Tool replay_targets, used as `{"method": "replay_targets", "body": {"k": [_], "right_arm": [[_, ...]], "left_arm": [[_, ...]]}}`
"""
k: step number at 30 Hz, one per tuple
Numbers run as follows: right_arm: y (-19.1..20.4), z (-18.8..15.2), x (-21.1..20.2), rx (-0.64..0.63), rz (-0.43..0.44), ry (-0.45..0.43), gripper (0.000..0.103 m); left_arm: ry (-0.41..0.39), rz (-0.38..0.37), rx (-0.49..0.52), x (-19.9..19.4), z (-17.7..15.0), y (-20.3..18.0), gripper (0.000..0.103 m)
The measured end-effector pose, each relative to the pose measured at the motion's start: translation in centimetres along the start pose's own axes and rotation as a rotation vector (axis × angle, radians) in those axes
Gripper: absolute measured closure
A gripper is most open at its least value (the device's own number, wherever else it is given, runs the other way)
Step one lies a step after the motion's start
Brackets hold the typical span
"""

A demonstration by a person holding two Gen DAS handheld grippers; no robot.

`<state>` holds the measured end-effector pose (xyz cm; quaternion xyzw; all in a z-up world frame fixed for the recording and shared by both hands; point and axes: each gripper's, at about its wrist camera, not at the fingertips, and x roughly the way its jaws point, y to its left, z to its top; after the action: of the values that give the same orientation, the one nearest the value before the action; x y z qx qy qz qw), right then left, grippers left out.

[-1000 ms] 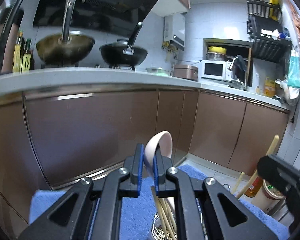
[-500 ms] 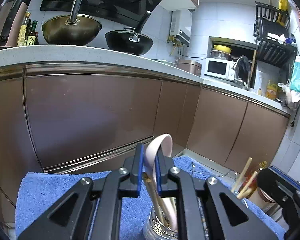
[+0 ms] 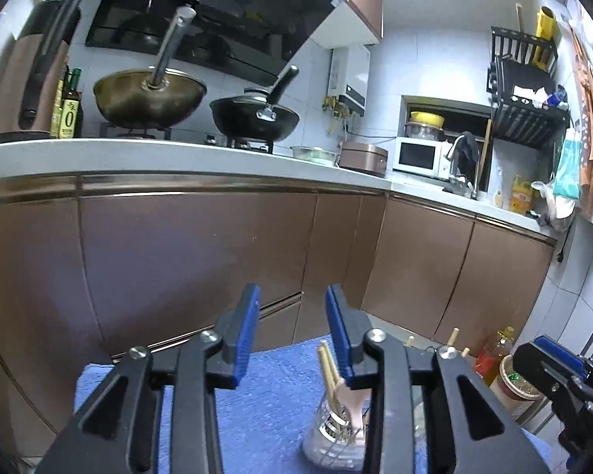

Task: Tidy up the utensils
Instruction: 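Open both tools and withdraw them from the wire holder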

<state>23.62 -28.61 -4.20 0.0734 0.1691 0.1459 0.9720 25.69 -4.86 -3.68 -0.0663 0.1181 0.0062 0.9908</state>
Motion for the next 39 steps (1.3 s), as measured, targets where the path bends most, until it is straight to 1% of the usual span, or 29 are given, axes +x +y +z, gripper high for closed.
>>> {"method": "replay_targets", "body": {"k": [1, 3, 5, 9, 15, 19, 20, 25, 27, 29, 34, 39], "right_arm": [[0.1, -0.1, -0.7, 0.003, -0.002, -0.006, 0.057], [0.5, -0.1, -1.6, -0.006, -0.01, -0.011, 0.051], [0.8, -0.2, -2.5, -0.016, -0.026, -0.01, 0.046], [1.3, -0.8, -4.5, -0.031, -0.056, -0.012, 0.037], [1.8, -2.0, -6.8, -0.042, -0.114, -0.003, 0.026], [1.9, -2.7, -8.0, -0.029, -0.137, 0.001, 0.02], [1.9, -2.9, -8.4, -0.024, -0.14, 0.001, 0.017], [1.8, -3.2, -9.8, -0.001, -0.161, -0.011, 0.01], [1.9, -3.3, -10.5, 0.002, -0.172, -0.019, 0.004], [1.9, -3.3, -11.3, 0.004, -0.19, -0.033, 0.0], [1.7, -3.2, -13.1, 0.02, -0.225, -0.064, 0.0], [1.7, -3.1, -14.6, 0.026, -0.233, -0.087, 0.0]], "left_arm": [[0.004, -0.003, 0.002, -0.6, 0.1, 0.3, 0.065], [0.019, -0.011, 0.005, -2.0, 0.1, 0.8, 0.059], [0.038, -0.019, 0.017, -3.4, 0.0, 1.2, 0.056], [0.049, 0.001, 0.063, -6.5, -0.5, 1.5, 0.046], [0.059, 0.02, 0.123, -10.2, -1.0, 1.6, 0.039], [0.054, 0.049, 0.146, -12.4, -1.2, 1.7, 0.033], [0.054, 0.056, 0.15, -12.7, -1.2, 1.7, 0.031], [0.041, 0.068, 0.159, -14.8, -1.4, 2.0, 0.029], [0.036, 0.075, 0.159, -15.2, -1.3, 2.0, 0.027], [0.022, 0.085, 0.166, -16.1, -1.3, 1.9, 0.026], [0.002, 0.075, 0.193, -18.0, -1.2, 1.8, 0.025], [-0.018, 0.071, 0.21, -19.7, -1.2, 1.5, 0.025]]}}
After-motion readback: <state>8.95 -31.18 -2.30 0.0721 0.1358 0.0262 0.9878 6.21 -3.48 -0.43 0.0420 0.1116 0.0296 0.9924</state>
